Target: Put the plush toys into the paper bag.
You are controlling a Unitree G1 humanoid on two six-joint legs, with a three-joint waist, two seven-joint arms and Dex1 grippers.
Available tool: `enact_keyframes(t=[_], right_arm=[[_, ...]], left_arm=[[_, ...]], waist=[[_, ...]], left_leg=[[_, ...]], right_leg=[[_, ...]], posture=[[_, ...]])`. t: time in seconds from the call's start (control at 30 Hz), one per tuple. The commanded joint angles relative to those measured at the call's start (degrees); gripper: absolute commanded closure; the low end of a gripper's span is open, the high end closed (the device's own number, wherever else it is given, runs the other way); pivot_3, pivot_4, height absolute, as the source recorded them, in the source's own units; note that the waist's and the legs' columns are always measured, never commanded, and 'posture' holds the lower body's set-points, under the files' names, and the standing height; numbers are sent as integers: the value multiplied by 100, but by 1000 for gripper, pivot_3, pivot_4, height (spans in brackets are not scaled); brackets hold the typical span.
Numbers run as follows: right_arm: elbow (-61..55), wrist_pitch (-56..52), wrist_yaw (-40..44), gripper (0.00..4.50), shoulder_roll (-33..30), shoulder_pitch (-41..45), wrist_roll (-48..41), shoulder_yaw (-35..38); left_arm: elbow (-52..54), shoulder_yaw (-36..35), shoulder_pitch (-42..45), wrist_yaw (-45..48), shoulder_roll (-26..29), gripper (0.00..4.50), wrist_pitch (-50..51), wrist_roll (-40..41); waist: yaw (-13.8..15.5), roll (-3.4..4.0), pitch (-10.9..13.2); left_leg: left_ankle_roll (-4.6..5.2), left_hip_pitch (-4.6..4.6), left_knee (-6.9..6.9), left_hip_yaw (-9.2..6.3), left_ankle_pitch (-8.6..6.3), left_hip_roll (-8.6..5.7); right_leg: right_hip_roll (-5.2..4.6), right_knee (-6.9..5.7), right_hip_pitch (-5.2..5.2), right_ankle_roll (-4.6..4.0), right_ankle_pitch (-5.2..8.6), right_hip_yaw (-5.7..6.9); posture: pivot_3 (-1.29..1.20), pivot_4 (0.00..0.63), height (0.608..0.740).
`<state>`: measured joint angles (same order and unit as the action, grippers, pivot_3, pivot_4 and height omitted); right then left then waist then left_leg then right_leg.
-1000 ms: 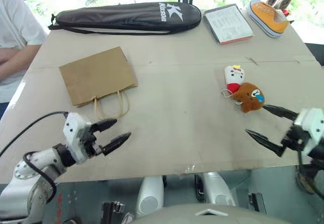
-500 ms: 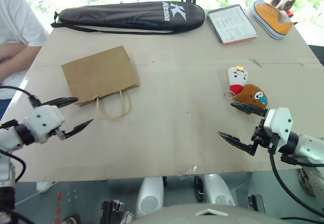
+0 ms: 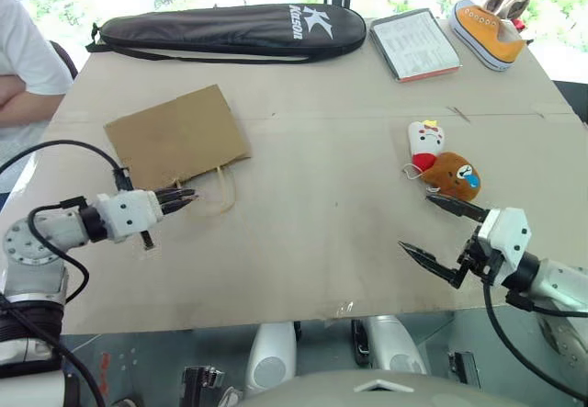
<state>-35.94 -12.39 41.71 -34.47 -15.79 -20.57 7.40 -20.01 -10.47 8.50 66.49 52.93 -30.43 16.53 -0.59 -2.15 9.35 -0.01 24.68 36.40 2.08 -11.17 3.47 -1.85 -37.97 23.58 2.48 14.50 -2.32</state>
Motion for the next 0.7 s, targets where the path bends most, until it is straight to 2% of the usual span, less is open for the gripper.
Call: enact_keyframes(t=[0.03,0.1,0.17,0.23,0.33,0.43,0.53,0.7], right_arm=[[-212,-353,-47,254,2,207,-334,-79],[-196,-502,-99,830,-8,413,-323,-173],[-137,-678,-268,1815,100,791,-263,-379],[-30,-890,-437,2903,361,1384,-221,-807],[270,-1051,-585,4323,796,2164,16,-1474],[1026,-1055,-514,4422,1323,3143,412,-2300],[2576,-761,-204,4422,1888,4169,835,-2944],[4289,-101,193,4422,2503,4924,1034,-3176]], left_arm=[[1791,-4,-42,-451,-60,4496,2695,1767],[2694,-28,-140,-907,11,4500,4368,2910],[3374,-68,-166,-1207,38,4500,5402,3722],[3765,-67,-20,-1547,-110,4500,6019,4220],[4049,-20,169,-1762,-317,4500,6396,4339],[4091,35,386,-1921,-586,4500,6580,4313],[4233,20,565,-2186,-884,4500,6656,4313],[4346,-75,643,-2215,-964,4500,6708,4205]], waist=[[0,0,0],[-12,0,1],[-35,4,2],[-55,4,3],[-44,10,6],[-35,11,6],[-39,8,6],[13,2,3]], left_leg=[[0,1,2,0,0,4],[0,3,9,1,0,18],[0,0,13,0,0,18],[0,-5,12,3,0,12],[0,-8,14,-11,1,23],[-1,-9,14,-22,1,30],[-1,-3,16,-23,1,37],[-2,7,14,-24,0,37]], right_leg=[[-2,0,-1,0,0,1],[-2,-2,-3,2,0,0],[0,-4,-5,11,4,-1],[12,-5,-4,12,5,-5],[42,-10,-2,10,4,-6],[66,-12,-3,2,-2,-9],[74,-11,0,14,-14,-12],[72,-2,0,13,-16,-8]], posture=[[0,150,740],[0,150,740],[0,150,740],[0,150,740],[0,150,740],[0,150,740],[0,150,740],[0,150,740]])
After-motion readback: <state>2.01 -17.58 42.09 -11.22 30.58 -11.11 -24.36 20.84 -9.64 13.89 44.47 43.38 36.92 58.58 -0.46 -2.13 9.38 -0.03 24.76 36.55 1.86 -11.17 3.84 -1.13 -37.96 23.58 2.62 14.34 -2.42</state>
